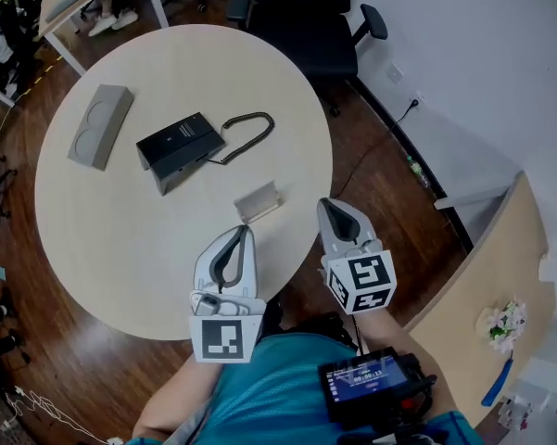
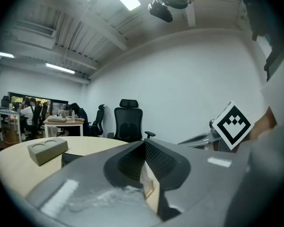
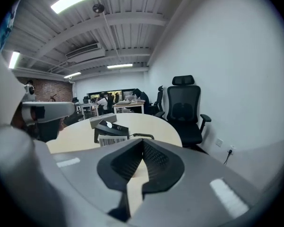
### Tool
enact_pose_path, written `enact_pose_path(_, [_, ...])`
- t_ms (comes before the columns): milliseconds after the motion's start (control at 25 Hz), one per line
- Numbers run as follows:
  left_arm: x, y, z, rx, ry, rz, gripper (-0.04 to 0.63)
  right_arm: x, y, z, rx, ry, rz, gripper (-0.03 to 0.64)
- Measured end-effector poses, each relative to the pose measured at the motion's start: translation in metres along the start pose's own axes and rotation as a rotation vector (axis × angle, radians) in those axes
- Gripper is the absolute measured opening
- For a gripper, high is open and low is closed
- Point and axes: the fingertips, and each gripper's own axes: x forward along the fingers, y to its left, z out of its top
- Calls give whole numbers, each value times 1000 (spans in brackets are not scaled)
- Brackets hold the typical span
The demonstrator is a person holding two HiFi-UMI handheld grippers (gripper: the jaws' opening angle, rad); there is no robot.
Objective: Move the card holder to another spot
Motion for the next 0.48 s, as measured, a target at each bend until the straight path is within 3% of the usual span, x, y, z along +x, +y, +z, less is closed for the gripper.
enact_pose_path(480, [1, -101, 44, -3, -82, -254, 14, -143, -50, 56, 58, -160, -242, -8])
